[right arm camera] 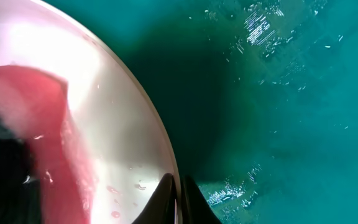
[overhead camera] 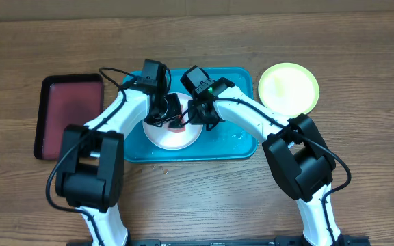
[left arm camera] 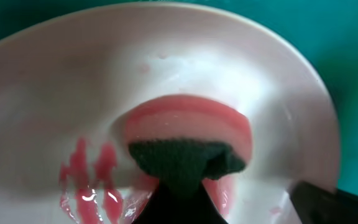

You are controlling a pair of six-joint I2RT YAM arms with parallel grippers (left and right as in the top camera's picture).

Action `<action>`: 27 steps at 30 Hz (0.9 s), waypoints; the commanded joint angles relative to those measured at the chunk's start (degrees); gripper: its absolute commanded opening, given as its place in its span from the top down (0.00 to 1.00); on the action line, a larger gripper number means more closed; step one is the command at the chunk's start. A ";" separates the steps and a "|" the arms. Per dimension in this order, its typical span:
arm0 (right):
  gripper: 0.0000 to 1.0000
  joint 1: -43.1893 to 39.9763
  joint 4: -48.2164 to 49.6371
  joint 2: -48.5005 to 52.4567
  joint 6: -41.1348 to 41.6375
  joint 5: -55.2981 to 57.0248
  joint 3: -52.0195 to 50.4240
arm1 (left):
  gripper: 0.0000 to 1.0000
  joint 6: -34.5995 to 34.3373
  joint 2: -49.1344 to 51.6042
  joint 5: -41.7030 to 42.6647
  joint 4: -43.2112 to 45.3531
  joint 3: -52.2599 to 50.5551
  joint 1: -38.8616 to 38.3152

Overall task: Clean dirty plates on tray and stack at the side
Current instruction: 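Scrub the white plate with the sponge in the left gripper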

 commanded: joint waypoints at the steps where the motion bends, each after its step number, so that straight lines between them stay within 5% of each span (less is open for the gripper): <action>1: 0.96 -0.37 -1.20 -1.09 -0.17 1.16 -0.26 | 0.96 -1.16 2.99 -9.97 -2.91 -0.57 0.79; 6: 0.96 -0.37 -1.86 -1.09 -0.24 1.18 -0.26 | 0.96 -1.14 2.80 -22.97 -10.64 1.27 3.34; 11: 0.96 -0.37 -1.81 -1.09 -0.20 1.16 -0.26 | 0.96 -1.16 2.80 -26.62 -16.48 5.90 5.84; 20: 0.96 -0.37 -1.81 -1.09 -0.20 1.16 -0.26 | 0.96 0.59 3.41 -1.55 -9.40 8.57 4.46; 27: 0.96 -0.37 -1.84 -1.09 -0.20 1.14 -0.26 | 0.96 -1.38 7.37 1.18 -5.53 7.72 -1.42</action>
